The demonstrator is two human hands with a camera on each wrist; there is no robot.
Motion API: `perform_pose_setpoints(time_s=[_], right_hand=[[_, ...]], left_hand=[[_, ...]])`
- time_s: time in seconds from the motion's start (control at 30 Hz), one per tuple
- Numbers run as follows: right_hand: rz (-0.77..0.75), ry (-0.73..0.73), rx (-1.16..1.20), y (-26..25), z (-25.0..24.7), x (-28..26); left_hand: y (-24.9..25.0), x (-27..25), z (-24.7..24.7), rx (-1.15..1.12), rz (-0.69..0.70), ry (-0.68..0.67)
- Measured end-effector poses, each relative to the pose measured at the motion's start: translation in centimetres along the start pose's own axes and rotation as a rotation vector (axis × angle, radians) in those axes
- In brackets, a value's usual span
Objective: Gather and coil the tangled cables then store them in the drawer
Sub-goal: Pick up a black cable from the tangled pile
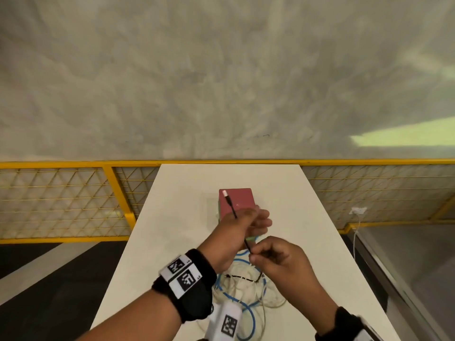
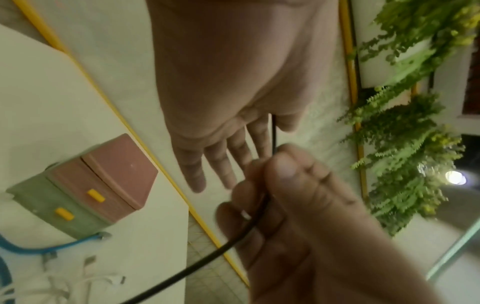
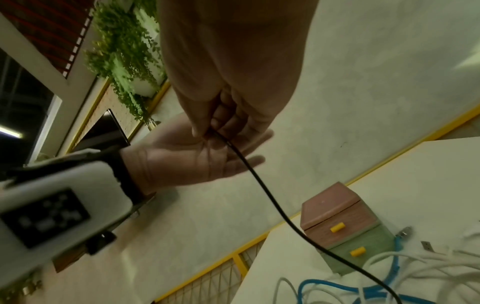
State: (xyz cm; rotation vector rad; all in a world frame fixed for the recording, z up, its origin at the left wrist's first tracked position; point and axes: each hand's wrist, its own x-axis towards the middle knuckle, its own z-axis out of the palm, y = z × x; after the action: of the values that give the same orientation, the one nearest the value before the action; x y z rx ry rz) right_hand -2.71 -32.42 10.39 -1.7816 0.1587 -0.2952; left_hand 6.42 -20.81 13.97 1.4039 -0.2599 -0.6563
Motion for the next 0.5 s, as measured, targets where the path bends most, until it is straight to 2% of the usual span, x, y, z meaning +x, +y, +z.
perform_pose_setpoints(time_s=[0.17, 0.27, 0.33, 0.4, 0.43, 0.47, 0.5], right_hand=[[0.071, 0.014, -0.031, 1.0, -0.2, -0.2], [0.156, 0.072, -0.199, 1.2, -0.4, -0.4], [0.443, -0.069, -0.126, 1.2, -0.2, -1.0], [0.816, -0.344, 0.137, 1.4, 0.7, -1.5], [0.939, -0.433, 0.316, 1.8, 1.0, -1.4], [1.007, -0.460, 0.509, 2.2, 1.4, -1.2], [1.037, -0.427, 0.706, 2.5, 1.7, -0.7]], left_hand=[[0.0, -0.5, -1.5, -0.081, 0.021, 0.052], [-0.3, -1.2, -1.9, -0.104, 0.107, 0.145], [-0.2, -1.9, -1.9, -0.135, 0.170, 0.183], [-0.7, -2.6, -1.8, -0.161, 0.185, 0.156], [-1.1, -3.2, -1.6, -0.166, 0.163, 0.127], [-1.7, -3.8, -1.6, -0.180, 0.124, 0.096], [-2.3, -4.4, -1.5, -0.189, 0.069, 0.063]])
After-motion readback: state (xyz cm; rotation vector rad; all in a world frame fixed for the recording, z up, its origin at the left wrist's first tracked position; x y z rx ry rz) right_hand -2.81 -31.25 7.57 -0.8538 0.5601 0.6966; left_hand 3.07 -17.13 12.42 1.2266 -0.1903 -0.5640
